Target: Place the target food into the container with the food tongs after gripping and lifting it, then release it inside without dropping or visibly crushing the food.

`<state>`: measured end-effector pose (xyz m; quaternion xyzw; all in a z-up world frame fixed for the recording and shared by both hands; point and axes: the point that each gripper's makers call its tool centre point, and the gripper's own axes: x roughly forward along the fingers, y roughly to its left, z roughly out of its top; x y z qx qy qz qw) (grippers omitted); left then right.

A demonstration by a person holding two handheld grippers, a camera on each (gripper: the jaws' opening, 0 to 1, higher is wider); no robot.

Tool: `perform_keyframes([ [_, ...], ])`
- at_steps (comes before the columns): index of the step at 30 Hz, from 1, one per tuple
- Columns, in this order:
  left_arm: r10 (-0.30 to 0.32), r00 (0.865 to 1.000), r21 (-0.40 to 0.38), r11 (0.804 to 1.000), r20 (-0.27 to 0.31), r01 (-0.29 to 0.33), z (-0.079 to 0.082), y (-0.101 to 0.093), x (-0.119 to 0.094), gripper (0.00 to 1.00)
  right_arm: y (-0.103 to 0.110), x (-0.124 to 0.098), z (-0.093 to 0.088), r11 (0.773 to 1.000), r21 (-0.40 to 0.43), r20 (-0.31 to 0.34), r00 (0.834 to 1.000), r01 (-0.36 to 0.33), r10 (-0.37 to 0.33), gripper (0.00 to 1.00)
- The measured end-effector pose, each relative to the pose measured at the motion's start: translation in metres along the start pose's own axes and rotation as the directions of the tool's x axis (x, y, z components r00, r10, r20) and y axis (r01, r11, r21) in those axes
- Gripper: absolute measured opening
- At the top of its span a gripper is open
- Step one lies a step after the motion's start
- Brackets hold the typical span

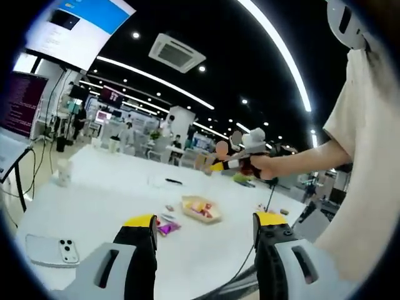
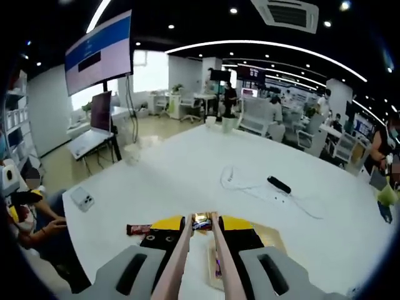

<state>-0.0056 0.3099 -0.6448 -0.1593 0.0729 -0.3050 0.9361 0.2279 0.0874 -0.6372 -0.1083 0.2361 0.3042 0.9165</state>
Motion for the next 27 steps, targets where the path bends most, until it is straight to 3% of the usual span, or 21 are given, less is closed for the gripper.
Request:
perform_keyframes([
  [8,0.001,1.0,-0.009,1.0,-0.007,-0.001,-0.007,-0.005,0.002,0.62,-0.019,-0.002,-0.011,0.999,0.019,-0.019,0.999,0.03,-0.029,0.2],
  [15,0.009,1.0,-0.04,0.999,-0.017,-0.01,-0.022,-0.005,0.005,0.62,-0.036,0.001,-0.025,0.998,0.022,-0.056,0.997,0.052,-0.051,0.2],
  [19,0.044,0.999,-0.055,0.998,0.018,-0.043,-0.017,-0.003,0.004,0.62,-0.04,0.005,-0.033,0.998,0.013,-0.099,0.993,0.059,-0.058,0.2],
  [24,0.082,0.995,-0.092,0.993,0.057,-0.077,-0.02,0.002,0.001,0.62,-0.048,0.013,-0.029,0.997,-0.01,-0.127,0.989,0.073,-0.073,0.2],
  [27,0.09,0.994,-0.095,0.992,0.064,-0.083,-0.02,0.003,-0.001,0.62,-0.053,0.015,-0.02,0.996,0.002,-0.111,0.99,0.093,-0.092,0.2],
])
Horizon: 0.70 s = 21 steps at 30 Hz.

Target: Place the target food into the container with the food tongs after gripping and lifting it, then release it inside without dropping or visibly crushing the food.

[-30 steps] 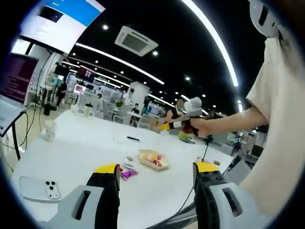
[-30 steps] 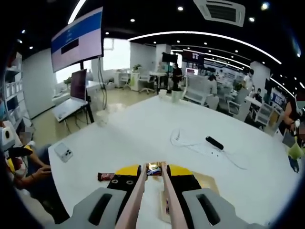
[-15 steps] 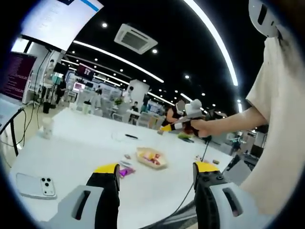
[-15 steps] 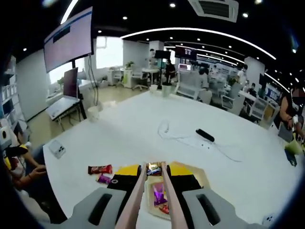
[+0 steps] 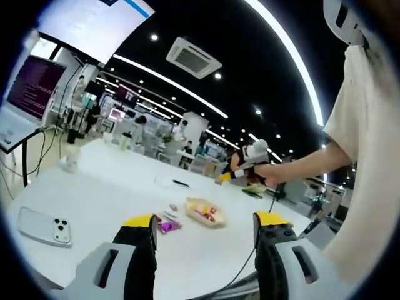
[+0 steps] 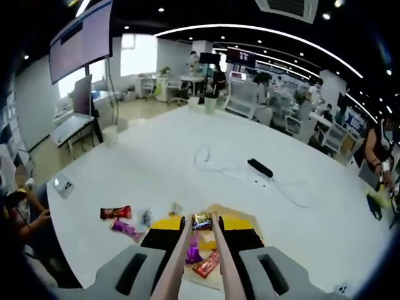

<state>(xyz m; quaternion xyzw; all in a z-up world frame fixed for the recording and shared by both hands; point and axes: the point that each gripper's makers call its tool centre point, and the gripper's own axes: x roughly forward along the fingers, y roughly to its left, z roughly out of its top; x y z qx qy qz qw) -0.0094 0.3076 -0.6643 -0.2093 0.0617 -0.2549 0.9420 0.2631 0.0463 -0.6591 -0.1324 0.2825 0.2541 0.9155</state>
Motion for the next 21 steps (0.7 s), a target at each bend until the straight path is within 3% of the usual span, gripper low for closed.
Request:
perform_keyframes([
  [12,0.02,1.0,-0.006,1.0,-0.007,-0.02,-0.001,0.004,-0.017,0.62,-0.019,0.012,-0.011,0.999,0.033,0.016,1.0,0.008,-0.009,0.21],
  [21,-0.016,0.999,0.01,1.0,-0.028,0.016,0.002,-0.004,-0.015,0.62,-0.037,0.007,-0.009,0.996,0.076,0.042,0.998,0.045,-0.048,0.21],
])
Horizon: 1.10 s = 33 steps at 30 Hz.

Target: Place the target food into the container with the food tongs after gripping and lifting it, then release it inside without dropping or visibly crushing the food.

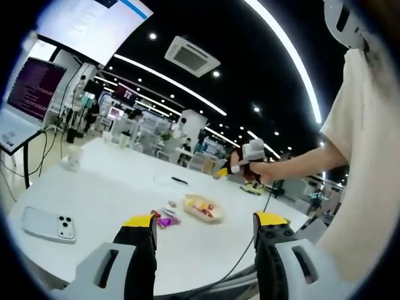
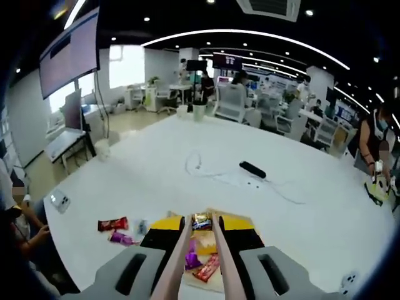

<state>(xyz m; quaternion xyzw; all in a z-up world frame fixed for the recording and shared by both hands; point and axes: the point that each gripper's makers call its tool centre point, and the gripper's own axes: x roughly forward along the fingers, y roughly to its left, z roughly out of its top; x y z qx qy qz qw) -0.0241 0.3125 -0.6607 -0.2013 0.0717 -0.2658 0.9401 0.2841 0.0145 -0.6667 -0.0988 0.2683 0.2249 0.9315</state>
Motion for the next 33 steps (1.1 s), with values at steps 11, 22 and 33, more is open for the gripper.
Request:
perform_keyframes([
  [11,-0.033,0.999,0.007,0.999,-0.013,0.033,0.003,-0.008,0.009,0.62,-0.019,-0.007,-0.003,1.0,0.013,0.011,1.0,0.025,-0.025,0.22],
  [22,-0.038,0.999,0.009,0.999,-0.024,0.038,0.002,-0.011,0.007,0.62,-0.016,-0.009,-0.005,0.999,0.026,0.017,0.999,0.03,-0.03,0.22],
  [33,-0.014,1.0,0.013,1.0,-0.017,0.015,0.004,-0.003,0.0,0.62,0.008,-0.01,-0.008,0.999,0.034,0.02,1.0,0.005,-0.005,0.23],
])
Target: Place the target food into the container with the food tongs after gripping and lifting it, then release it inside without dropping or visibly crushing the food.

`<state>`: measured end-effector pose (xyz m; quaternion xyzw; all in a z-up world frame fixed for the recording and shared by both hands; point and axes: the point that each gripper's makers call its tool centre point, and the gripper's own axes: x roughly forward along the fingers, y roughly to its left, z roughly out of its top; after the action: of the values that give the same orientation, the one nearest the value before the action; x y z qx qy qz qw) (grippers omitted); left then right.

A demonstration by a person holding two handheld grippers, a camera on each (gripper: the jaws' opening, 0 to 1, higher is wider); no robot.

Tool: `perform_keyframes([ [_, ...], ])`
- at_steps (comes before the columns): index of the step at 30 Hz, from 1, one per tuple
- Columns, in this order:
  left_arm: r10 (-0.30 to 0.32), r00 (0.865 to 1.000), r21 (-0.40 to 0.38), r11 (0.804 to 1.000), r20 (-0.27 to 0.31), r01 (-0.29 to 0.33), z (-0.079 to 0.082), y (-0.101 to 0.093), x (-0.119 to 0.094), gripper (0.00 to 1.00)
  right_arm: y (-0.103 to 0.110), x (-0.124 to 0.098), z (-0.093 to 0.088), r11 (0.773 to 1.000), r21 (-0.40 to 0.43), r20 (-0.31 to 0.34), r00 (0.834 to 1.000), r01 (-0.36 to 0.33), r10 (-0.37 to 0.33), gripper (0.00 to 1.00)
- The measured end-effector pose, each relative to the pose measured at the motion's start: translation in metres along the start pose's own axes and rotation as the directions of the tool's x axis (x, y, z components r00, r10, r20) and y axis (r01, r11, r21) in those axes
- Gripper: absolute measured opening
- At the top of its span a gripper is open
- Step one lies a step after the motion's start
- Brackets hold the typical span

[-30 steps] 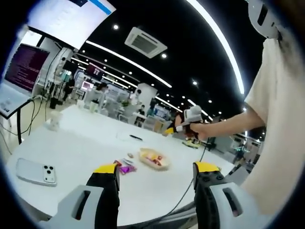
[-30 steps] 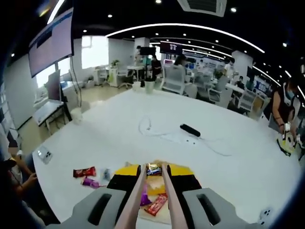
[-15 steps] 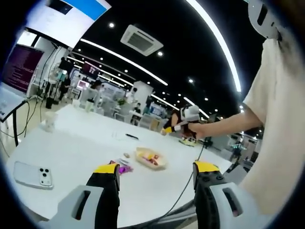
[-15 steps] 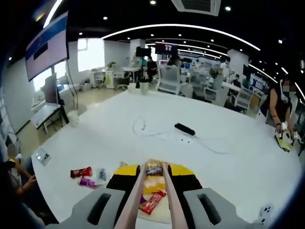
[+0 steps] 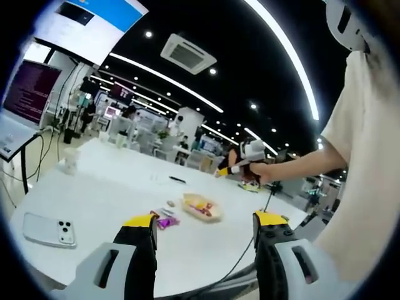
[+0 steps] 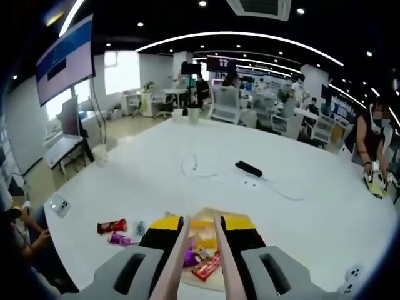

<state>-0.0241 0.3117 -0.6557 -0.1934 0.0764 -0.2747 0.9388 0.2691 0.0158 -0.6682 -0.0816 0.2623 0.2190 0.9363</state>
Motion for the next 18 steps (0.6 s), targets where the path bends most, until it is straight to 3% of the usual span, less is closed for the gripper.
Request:
perform_keyframes([
  [9,-0.004,1.0,0.011,1.0,-0.007,0.004,0.005,0.003,0.003,0.62,0.013,0.008,-0.005,1.0,0.018,-0.001,1.0,-0.023,0.023,0.23],
  [18,0.013,1.0,0.022,1.0,0.005,-0.013,0.01,0.005,-0.003,0.62,0.057,0.023,0.001,0.995,-0.025,-0.009,0.995,-0.101,0.101,0.23],
])
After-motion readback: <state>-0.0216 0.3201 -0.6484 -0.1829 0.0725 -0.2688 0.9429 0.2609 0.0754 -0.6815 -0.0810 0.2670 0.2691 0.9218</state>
